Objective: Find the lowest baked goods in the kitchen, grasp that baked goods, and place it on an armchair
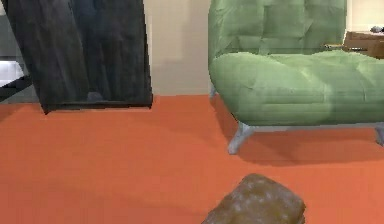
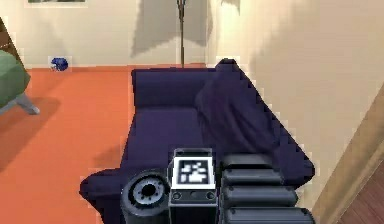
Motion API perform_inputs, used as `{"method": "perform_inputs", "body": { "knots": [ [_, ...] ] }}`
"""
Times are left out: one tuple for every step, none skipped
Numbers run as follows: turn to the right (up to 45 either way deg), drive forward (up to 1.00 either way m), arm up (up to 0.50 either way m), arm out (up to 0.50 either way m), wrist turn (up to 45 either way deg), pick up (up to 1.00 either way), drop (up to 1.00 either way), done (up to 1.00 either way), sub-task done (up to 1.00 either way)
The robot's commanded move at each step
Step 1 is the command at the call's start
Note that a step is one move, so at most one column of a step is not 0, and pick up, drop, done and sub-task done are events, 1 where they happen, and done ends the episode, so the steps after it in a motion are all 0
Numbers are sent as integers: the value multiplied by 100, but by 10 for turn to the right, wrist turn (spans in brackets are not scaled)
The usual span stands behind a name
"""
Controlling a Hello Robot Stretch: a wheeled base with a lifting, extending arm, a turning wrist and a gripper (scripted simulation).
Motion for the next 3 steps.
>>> {"method": "perform_inputs", "body": {
  "knots": [
    [450, 0, 0, 0, 0, 0, 0, 0, 0],
    [390, 0, 0, 0, 0, 0, 0, 0, 0],
    [0, 5, 0, 0, 0, 0, 0, 0, 0]
  ]
}}
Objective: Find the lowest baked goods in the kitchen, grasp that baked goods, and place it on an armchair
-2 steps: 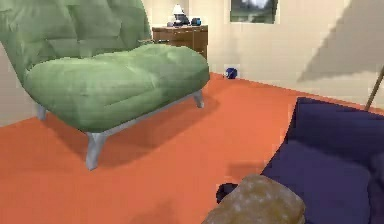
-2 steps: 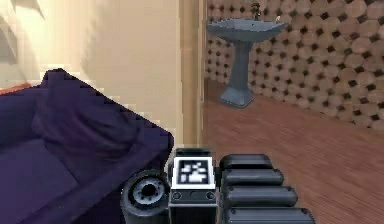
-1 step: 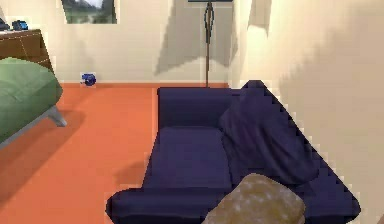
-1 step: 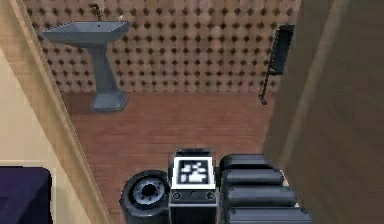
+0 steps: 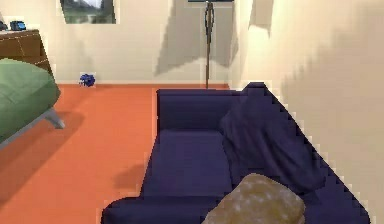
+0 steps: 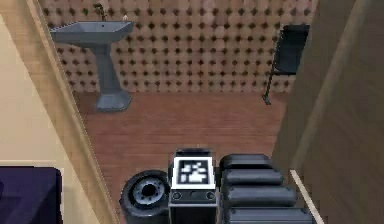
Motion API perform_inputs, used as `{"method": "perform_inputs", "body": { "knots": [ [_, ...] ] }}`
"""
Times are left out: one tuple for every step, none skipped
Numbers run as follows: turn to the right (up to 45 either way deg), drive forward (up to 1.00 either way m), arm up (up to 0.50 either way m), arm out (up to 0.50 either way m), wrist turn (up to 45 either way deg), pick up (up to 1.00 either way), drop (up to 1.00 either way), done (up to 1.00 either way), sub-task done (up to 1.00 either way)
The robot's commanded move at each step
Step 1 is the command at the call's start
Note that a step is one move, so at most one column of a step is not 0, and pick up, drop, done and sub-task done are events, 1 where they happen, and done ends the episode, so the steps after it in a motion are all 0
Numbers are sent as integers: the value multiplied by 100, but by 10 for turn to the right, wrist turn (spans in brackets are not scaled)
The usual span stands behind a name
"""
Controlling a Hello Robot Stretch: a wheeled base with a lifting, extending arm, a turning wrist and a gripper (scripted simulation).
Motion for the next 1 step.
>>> {"method": "perform_inputs", "body": {
  "knots": [
    [-450, 0, 0, 0, 0, 0, 0, 0, 0]
  ]
}}
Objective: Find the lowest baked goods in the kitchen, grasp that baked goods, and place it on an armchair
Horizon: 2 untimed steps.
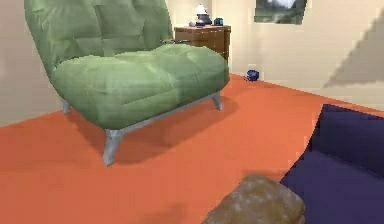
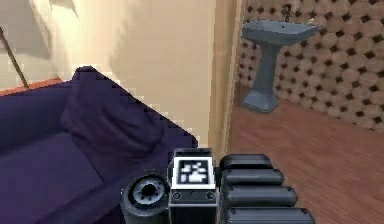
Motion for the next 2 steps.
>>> {"method": "perform_inputs", "body": {
  "knots": [
    [-330, 0, 0, 0, 0, 0, 0, 0, 0],
    [0, 60, 0, 0, 0, 0, 0, 0, 0]
  ]
}}
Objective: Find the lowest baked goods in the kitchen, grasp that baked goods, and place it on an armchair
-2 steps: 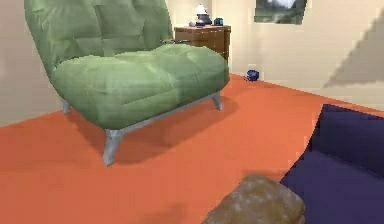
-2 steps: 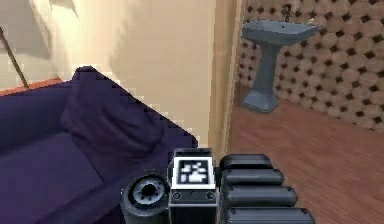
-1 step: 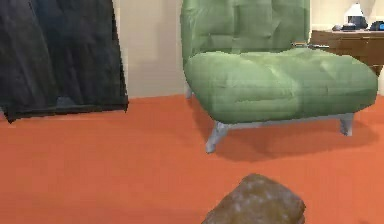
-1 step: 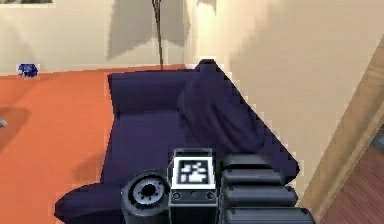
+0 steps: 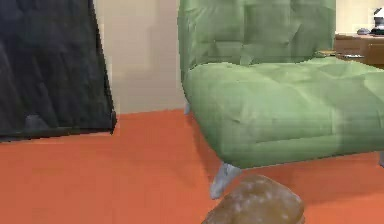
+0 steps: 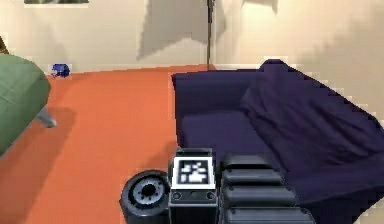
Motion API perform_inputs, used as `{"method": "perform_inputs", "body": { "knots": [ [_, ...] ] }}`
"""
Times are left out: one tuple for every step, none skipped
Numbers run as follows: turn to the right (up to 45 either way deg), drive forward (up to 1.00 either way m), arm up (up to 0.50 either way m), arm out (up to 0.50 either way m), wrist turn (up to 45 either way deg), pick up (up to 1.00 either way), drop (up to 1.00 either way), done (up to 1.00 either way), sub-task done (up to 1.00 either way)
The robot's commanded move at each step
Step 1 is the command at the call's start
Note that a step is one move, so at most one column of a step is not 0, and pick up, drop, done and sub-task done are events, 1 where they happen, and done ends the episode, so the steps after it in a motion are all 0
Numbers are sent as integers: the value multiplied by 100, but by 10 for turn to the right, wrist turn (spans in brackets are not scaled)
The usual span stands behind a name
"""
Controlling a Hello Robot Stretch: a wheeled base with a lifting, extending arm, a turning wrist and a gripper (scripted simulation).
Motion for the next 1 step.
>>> {"method": "perform_inputs", "body": {
  "knots": [
    [450, 0, 0, 0, 0, 0, 0, 0, 0]
  ]
}}
